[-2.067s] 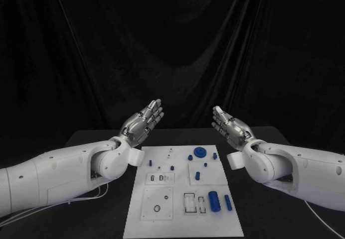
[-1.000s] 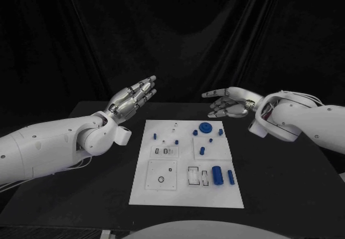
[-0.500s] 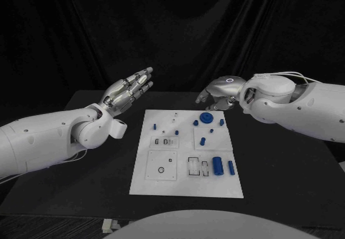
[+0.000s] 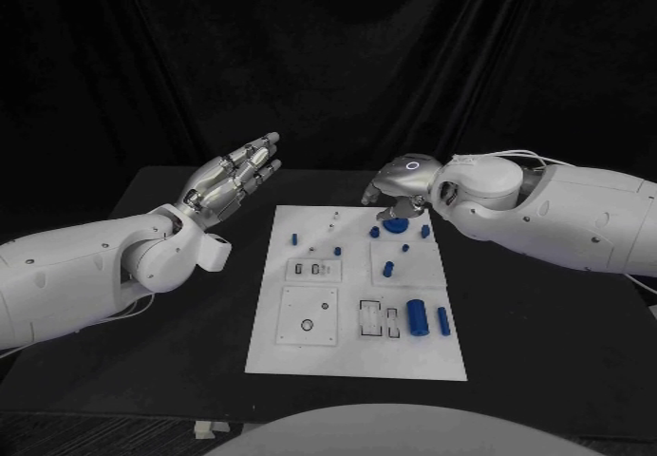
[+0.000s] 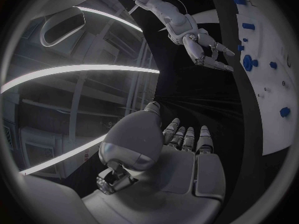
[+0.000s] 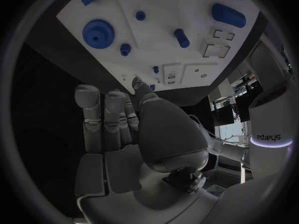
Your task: Assemble the parts on the task board
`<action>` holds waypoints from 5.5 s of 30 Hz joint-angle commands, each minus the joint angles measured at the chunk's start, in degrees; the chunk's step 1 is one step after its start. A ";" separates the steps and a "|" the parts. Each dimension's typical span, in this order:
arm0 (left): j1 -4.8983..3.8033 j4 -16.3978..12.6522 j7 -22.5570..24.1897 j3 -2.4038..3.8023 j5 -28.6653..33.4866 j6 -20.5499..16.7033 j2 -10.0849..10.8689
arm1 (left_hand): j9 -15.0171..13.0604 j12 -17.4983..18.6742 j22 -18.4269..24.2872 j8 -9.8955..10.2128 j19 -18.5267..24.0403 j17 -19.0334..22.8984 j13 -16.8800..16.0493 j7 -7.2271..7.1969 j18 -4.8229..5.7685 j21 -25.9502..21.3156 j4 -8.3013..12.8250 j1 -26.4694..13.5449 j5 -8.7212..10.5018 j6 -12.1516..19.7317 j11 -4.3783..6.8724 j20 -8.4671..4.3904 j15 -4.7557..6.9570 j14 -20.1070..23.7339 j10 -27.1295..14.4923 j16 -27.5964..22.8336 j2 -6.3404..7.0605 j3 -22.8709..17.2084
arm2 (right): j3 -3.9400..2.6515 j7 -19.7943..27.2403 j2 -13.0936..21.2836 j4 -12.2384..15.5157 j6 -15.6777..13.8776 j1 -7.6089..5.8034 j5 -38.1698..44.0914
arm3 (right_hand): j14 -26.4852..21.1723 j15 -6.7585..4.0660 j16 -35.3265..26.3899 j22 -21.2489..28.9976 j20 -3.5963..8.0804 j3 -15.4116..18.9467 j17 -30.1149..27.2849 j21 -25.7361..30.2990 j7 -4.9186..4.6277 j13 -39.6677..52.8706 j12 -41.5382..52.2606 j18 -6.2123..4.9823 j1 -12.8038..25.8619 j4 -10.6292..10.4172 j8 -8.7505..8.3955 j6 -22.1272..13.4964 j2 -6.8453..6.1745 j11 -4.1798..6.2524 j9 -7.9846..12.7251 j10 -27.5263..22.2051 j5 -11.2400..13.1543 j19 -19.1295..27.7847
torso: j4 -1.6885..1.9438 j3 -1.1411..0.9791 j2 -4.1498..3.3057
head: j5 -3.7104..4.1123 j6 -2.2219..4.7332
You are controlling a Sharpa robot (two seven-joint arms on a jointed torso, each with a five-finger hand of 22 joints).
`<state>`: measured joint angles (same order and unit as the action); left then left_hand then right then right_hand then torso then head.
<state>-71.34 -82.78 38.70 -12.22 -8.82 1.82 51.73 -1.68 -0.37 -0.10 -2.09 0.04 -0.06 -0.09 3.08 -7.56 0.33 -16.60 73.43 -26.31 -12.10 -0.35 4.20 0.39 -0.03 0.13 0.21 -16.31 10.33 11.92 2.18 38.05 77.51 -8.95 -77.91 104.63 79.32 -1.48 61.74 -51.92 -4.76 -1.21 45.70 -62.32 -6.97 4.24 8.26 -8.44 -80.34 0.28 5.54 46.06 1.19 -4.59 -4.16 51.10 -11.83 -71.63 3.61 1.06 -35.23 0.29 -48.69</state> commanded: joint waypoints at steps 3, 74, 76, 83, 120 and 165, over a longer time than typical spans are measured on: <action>-0.17 -0.10 3.51 0.07 -0.14 1.15 -0.18 | -0.09 0.37 0.10 -0.26 -0.04 0.06 0.09 -0.09 -1.20 -0.33 -0.04 0.55 -0.36 -0.46 -0.43 0.33 -0.10 0.03 -0.13 -0.21 -0.16 -0.02 | -0.04 0.01 -0.96 -1.67 -2.99 1.15 1.83 | 1.59 -0.18 2.69 -3.93 0.12 0.38 3.26 -2.94 0.13 0.14 -0.15 1.54 0.94 -1.14 -0.30 0.92 -0.38 0.11 0.00 0.94 1.76 -1.78 | 0.28 0.19 -0.94 | 0.15 0.64; -0.09 1.37 3.53 0.05 -0.15 2.77 -2.16 | -0.20 0.37 0.10 -0.40 -0.04 0.06 0.09 0.38 -1.34 -0.33 -0.01 1.53 -1.68 -1.37 -0.97 1.15 -0.80 0.03 -0.13 -0.21 -0.39 -1.15 | -0.05 3.04 -5.72 -12.39 -0.49 6.29 -0.15 | -0.37 0.09 -3.21 -4.02 -0.18 -3.65 -3.92 -0.25 0.33 -0.46 -3.60 0.96 -2.16 -1.75 -0.10 7.21 -0.26 -0.20 -0.44 6.85 -2.41 1.14 | 0.58 0.27 -1.04 | 0.16 -0.60; -0.08 1.39 3.45 0.05 -0.15 2.83 -2.17 | -0.20 0.37 0.10 -0.40 -0.04 0.06 0.09 0.38 -1.34 -0.33 -0.01 1.53 -1.68 -1.37 -0.97 1.15 -0.80 0.03 -0.13 -0.21 -0.39 -1.15 | -0.05 3.17 -5.83 -12.60 -0.32 6.38 -0.31 | -0.67 0.12 -3.68 -3.75 -0.19 -4.02 -4.49 0.10 0.29 -0.47 -3.67 0.90 -2.33 -1.75 -0.19 7.26 -0.18 -0.23 -0.43 7.06 -2.58 1.42 | 0.58 0.27 -1.03 | 0.17 -0.69; -0.07 1.38 3.24 0.05 -0.15 3.02 -2.23 | -0.20 0.37 0.10 -0.41 -0.04 0.06 0.09 0.58 -1.43 -0.33 0.06 1.75 -1.95 -1.41 -1.20 1.33 -0.88 0.03 -0.13 -0.21 -0.37 -1.38 | -0.05 4.20 -6.29 -13.73 0.11 6.81 -1.34 | -0.73 0.06 -3.71 -4.63 -0.14 -8.92 -4.23 0.15 -0.15 -0.60 -4.31 0.98 -3.72 -1.47 -0.78 7.76 -0.34 -0.23 -0.37 8.76 -2.35 1.48 | 0.58 0.27 -1.03 | 0.22 -0.83; -0.02 1.94 1.29 0.03 -0.15 3.66 -2.11 | -0.29 0.37 0.10 -0.55 -0.04 0.06 0.09 0.93 -1.54 -0.33 0.15 2.36 -2.52 -1.99 -1.61 1.76 -1.24 0.03 -0.13 -0.21 -0.41 -2.06 | -0.05 4.81 -3.83 -9.35 -5.99 1.64 -9.69 | 1.79 0.17 -0.84 -10.59 -0.01 -19.56 -0.15 -2.94 0.07 -0.68 -4.69 1.82 -1.89 -3.60 1.42 15.76 -4.55 0.74 -2.20 17.33 2.38 -1.13 | 0.61 0.28 -1.05 | -0.84 -1.31; -0.01 1.96 0.17 0.03 -0.14 3.87 -3.05 | -0.34 0.37 0.10 -0.66 -0.04 0.06 0.09 0.79 -1.65 -0.33 -0.04 2.45 -2.57 -2.34 -1.47 1.92 -1.25 0.03 -0.13 -0.21 -0.53 -2.43 | -0.06 3.52 -18.34 -25.29 -4.87 2.74 -10.19 | 3.36 0.55 3.58 -13.98 -0.46 -19.58 5.60 -5.66 0.07 -0.71 -4.79 2.43 -1.25 -4.70 0.60 15.32 -5.85 0.50 -2.22 16.12 2.58 -3.26 | 2.93 0.64 -2.98 | 1.32 -0.08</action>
<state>-71.33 -80.70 38.33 -12.24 -9.01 5.00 48.83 -1.95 -0.38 -0.07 -2.50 0.05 -0.05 -0.07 3.79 -8.41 0.33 -16.67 75.39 -28.68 -14.03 -1.53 5.84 -0.42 -0.03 0.08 0.21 -16.76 8.34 11.89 7.05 19.79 52.42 -13.82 -75.33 94.38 82.32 -0.92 65.05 -65.83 -5.23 -20.64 51.25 -67.89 -7.06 3.58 3.78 -6.69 -81.40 -4.20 6.53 61.49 -4.23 -4.21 -6.29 67.66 -9.08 -74.53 6.49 1.69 -38.14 1.54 -48.77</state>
